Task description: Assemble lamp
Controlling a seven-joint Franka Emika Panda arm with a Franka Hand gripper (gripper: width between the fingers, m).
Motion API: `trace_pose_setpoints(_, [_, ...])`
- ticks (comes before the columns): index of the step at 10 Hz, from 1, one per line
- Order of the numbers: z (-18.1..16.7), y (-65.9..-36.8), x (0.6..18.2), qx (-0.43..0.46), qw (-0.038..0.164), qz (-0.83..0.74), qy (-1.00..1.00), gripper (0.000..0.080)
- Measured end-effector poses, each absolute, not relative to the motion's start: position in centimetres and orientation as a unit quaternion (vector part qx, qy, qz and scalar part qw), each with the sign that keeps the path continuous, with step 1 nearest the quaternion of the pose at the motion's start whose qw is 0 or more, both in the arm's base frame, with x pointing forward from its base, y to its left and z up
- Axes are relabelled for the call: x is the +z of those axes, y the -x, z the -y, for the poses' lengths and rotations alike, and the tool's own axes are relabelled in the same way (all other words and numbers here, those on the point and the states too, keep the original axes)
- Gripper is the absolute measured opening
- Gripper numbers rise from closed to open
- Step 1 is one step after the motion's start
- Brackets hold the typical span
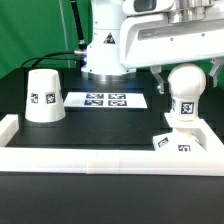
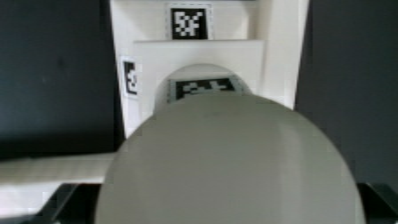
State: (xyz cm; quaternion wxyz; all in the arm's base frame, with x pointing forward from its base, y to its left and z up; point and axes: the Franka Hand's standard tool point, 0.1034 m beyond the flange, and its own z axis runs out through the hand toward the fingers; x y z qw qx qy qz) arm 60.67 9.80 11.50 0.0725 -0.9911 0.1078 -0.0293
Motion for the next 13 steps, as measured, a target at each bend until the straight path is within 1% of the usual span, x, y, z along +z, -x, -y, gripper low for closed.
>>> trace_pose_setpoints(5, [-9.7, -60.7, 11.5, -0.017, 0.077, -0.26, 0.962, 0.0579])
trace_pose_setpoints(6, [-9.8, -60.7, 11.5, -0.013, 0.081, -0.299, 0.951, 0.0579])
trace_pose_setpoints(9, [-10.7, -59.8, 11.6, -0.012, 0.098, -0.499, 0.861, 0.0579])
trace_pose_setpoints(11, [-11.3, -59.8, 11.6, 0.004, 0.112, -0.597, 0.795, 0.0579])
trace_pose_setpoints(13, [-12.1, -59.6, 11.5, 0.03, 0.116, -0.682, 0.722, 0.0579])
